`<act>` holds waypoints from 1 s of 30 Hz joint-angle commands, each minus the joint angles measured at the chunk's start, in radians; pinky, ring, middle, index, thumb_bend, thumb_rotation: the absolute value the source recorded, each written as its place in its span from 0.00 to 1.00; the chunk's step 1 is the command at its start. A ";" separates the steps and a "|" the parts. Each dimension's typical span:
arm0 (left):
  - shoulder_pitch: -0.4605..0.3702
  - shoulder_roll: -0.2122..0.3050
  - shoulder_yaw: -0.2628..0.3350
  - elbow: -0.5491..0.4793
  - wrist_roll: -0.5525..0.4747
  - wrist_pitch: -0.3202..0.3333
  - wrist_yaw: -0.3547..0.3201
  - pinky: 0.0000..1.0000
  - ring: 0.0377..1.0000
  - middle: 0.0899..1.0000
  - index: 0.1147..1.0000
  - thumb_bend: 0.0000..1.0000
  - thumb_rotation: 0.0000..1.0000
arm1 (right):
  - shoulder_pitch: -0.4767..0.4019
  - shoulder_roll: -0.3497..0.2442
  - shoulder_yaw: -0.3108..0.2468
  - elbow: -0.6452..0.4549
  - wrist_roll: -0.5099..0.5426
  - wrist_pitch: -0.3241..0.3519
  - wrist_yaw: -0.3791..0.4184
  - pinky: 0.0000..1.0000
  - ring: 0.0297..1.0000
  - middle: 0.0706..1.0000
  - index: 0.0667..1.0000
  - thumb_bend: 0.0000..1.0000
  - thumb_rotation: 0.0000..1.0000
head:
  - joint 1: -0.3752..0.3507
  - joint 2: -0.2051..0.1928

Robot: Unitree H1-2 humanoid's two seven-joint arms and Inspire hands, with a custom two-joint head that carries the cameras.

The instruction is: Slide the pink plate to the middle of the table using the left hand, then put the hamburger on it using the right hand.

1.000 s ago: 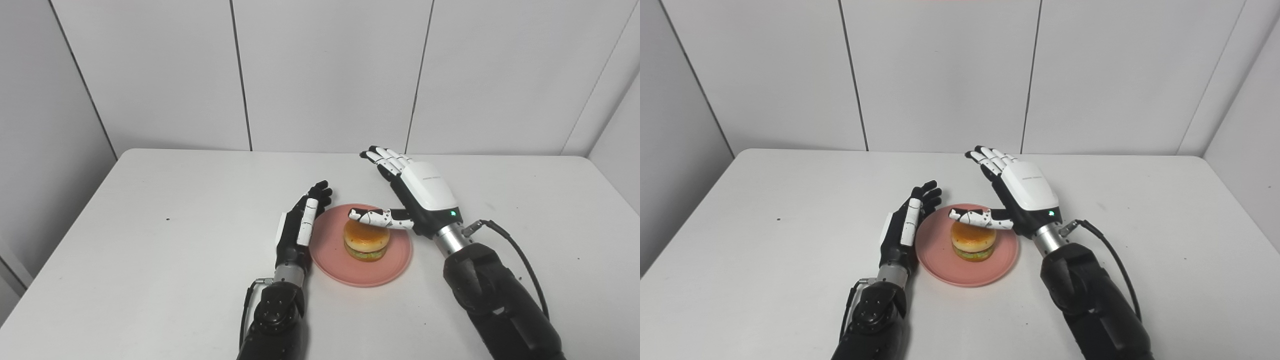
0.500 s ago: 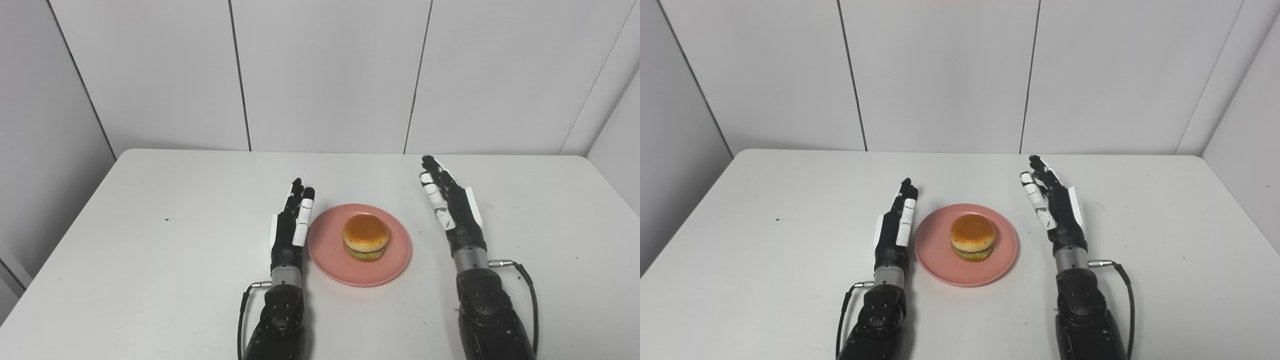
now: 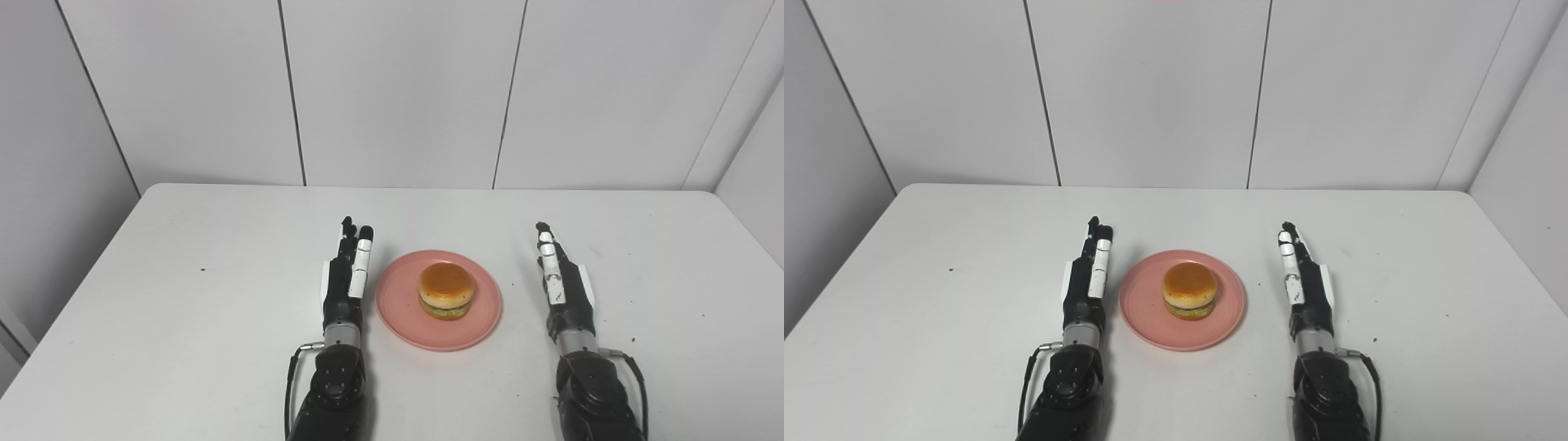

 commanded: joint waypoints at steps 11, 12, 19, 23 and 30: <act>0.001 0.039 0.010 0.028 -0.002 0.038 -0.026 1.00 1.00 1.00 1.00 0.89 0.96 | -0.003 -0.008 0.026 0.044 0.015 -0.051 0.038 1.00 1.00 1.00 0.93 0.87 1.00 | -0.002 0.002; 0.001 0.039 0.010 0.028 -0.001 0.038 -0.025 1.00 1.00 1.00 1.00 0.89 0.96 | -0.003 -0.008 0.027 0.043 0.015 -0.049 0.038 1.00 1.00 1.00 0.93 0.87 1.00 | -0.002 0.002; 0.006 0.031 0.010 0.031 0.013 0.035 -0.007 1.00 1.00 1.00 1.00 0.84 0.96 | -0.002 -0.006 0.027 0.030 0.028 -0.037 0.045 1.00 1.00 1.00 0.94 0.88 1.00 | -0.004 0.002; 0.008 0.023 0.012 0.034 0.008 0.026 -0.004 1.00 1.00 1.00 1.00 0.84 0.96 | -0.001 -0.003 0.024 0.026 0.037 -0.034 0.046 1.00 1.00 1.00 0.94 0.87 1.00 | -0.005 0.003; 0.013 0.023 0.008 0.033 0.012 0.022 -0.003 1.00 1.00 1.00 1.00 0.85 0.97 | 0.006 0.000 0.033 0.013 0.019 -0.012 0.030 1.00 1.00 1.00 0.92 0.89 1.00 | -0.011 0.004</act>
